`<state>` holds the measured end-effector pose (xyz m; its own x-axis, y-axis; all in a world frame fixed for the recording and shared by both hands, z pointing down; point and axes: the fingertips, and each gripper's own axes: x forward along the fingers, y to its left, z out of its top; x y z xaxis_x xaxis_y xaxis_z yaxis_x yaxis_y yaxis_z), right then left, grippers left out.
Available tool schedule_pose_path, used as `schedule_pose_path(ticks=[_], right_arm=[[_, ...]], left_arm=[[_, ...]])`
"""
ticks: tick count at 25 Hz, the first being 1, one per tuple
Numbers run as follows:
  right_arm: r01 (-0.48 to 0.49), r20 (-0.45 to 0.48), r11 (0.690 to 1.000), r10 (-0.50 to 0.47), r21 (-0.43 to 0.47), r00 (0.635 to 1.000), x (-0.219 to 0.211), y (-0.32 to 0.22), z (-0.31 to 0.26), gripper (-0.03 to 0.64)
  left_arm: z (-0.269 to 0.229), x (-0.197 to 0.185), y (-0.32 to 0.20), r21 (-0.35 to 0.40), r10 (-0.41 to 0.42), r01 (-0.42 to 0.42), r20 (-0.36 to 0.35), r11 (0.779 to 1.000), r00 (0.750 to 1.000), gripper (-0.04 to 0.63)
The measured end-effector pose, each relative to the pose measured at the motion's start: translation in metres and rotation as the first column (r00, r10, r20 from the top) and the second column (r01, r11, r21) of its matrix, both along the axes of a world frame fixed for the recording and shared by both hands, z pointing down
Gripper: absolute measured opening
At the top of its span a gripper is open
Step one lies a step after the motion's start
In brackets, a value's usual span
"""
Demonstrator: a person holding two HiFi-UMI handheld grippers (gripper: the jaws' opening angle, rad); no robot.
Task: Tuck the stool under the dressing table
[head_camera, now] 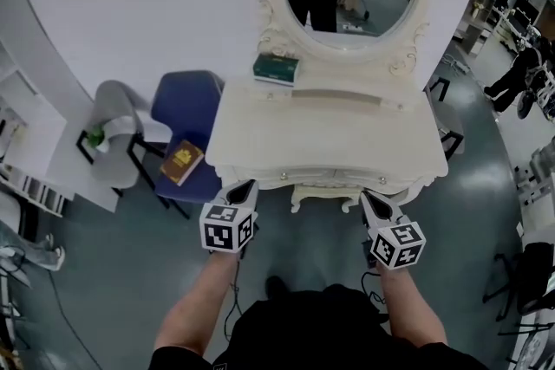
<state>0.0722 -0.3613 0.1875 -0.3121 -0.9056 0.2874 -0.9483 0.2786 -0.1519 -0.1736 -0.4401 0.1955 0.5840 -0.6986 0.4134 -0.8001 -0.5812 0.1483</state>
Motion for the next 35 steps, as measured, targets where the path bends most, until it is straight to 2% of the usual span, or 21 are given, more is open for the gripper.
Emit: schedule_pose_path(ticks=[5,8,12,19,26,30,35], right_arm=[[0.022,-0.012,0.998,-0.022,0.062,1.000,0.001,-0.006,-0.040,0.003],[0.044,-0.027,0.994,-0.041,0.102,0.999,0.011,-0.011,-0.063,0.003],[0.118,-0.085,0.982,-0.106,0.148,0.991,0.025,-0.013,-0.085,0.003],[0.196,-0.086,0.955,-0.181,0.224,0.980,0.075,-0.017,-0.119,0.003],[0.171,-0.041,0.946,-0.167,0.277,0.985,0.137,-0.005,-0.138,0.003],[0.172,-0.042,0.938,-0.167,0.301,0.985,0.154,0.003,-0.142,0.002],[0.126,-0.023,0.942,-0.125,0.312,0.992,0.161,0.001,-0.142,0.002]], left_arm=[[-0.030,-0.004,-0.014,0.036,-0.018,0.021,-0.066,0.999,0.998,0.017],[-0.048,0.010,-0.016,0.075,-0.018,0.023,-0.063,0.997,0.998,0.017],[-0.071,0.043,-0.015,0.125,-0.013,0.020,-0.055,0.992,0.998,0.017],[-0.112,0.115,-0.002,0.221,-0.025,0.031,-0.028,0.975,0.999,0.017],[-0.133,0.164,0.014,0.243,-0.080,0.099,-0.089,0.965,0.993,0.017],[-0.130,0.175,0.021,0.252,-0.076,0.090,-0.064,0.964,0.995,0.017],[-0.125,0.170,0.015,0.241,-0.063,0.075,-0.059,0.968,0.996,0.017]])
